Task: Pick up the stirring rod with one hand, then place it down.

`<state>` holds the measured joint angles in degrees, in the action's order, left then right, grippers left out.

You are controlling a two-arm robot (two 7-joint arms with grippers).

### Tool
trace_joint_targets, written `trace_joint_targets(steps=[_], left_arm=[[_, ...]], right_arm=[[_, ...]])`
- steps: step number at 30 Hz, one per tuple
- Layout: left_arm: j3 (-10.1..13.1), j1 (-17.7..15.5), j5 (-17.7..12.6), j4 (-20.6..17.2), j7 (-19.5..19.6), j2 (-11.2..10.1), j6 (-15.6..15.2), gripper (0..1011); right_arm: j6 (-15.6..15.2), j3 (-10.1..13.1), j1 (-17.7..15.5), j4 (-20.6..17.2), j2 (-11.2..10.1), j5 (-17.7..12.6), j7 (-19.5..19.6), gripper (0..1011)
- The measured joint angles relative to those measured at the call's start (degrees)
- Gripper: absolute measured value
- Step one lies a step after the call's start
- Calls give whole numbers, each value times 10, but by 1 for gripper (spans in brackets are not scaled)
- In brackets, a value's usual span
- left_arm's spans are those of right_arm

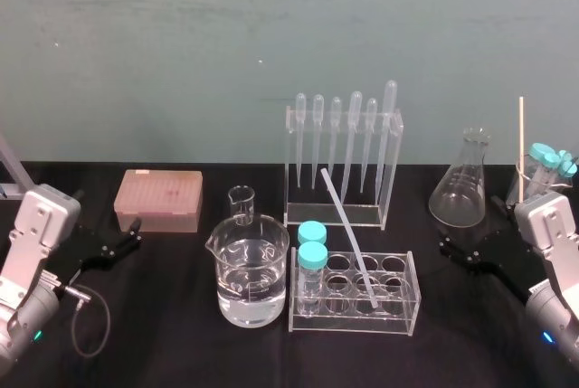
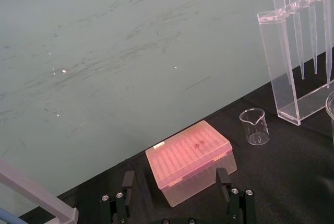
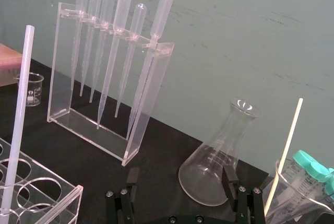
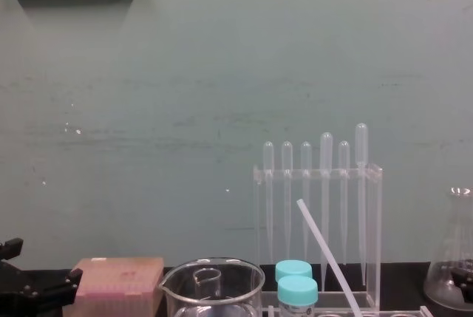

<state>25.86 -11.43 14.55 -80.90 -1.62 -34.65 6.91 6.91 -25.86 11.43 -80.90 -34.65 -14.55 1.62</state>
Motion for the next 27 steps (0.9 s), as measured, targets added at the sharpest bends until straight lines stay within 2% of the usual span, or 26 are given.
trace_joint_targets(steps=[14, 17, 18, 21, 22, 27], left_arm=[[0, 0, 0, 0, 0, 0, 0, 1000], [0, 0, 0, 0, 0, 0, 0, 1000], [0, 0, 0, 0, 0, 0, 0, 1000], [0, 0, 0, 0, 0, 0, 0, 1000], [0, 0, 0, 0, 0, 0, 0, 1000], [0, 0, 0, 0, 0, 0, 0, 1000]], right_arm=[[0, 1, 0, 0, 0, -1, -1, 1003], [-17, 17, -3, -12, 3, -35, -26, 1003], [-31, 27, -4, -21, 6, -61, -43, 1003], [-54, 41, -4, -37, 11, -103, -72, 1003], [-72, 50, -4, -50, 16, -134, -97, 1003], [-114, 59, 4, -79, 26, -192, -157, 1003]])
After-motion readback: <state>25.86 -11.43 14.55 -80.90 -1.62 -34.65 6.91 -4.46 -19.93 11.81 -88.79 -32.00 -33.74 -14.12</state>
